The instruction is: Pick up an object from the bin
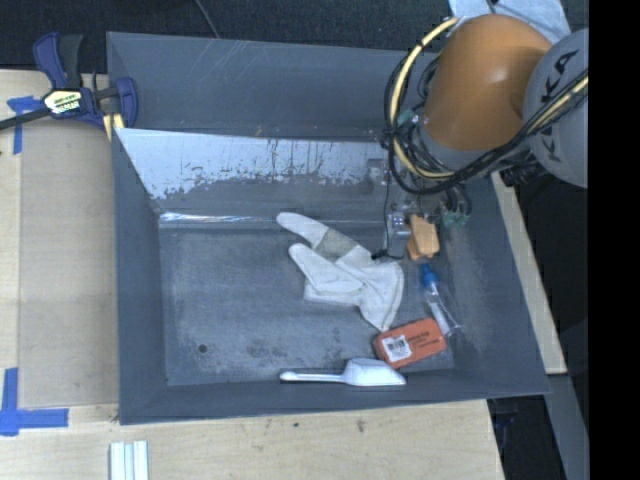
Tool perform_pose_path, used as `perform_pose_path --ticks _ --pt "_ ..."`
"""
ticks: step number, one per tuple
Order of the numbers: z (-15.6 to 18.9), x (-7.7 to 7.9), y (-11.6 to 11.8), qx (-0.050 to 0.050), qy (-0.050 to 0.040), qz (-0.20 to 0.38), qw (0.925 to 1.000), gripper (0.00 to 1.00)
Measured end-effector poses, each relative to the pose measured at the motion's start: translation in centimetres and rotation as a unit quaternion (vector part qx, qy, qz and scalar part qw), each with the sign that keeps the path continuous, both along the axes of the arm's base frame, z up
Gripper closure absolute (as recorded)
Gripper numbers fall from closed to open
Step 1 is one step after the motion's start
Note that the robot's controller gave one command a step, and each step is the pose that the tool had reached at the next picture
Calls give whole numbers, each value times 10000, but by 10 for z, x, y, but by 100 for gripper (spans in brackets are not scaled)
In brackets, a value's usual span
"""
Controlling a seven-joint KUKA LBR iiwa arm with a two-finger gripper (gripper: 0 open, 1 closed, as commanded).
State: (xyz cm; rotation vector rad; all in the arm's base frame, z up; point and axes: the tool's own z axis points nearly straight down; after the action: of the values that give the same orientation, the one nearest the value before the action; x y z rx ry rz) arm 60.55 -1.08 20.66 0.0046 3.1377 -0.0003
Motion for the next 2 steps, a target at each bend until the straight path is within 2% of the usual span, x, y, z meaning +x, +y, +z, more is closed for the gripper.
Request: perform_pose_path --ticks 1,2 --pt "-20 5 3 -7 -37 334 9994 0" --pt "-82 -11 5 1 -9 590 9983 0"
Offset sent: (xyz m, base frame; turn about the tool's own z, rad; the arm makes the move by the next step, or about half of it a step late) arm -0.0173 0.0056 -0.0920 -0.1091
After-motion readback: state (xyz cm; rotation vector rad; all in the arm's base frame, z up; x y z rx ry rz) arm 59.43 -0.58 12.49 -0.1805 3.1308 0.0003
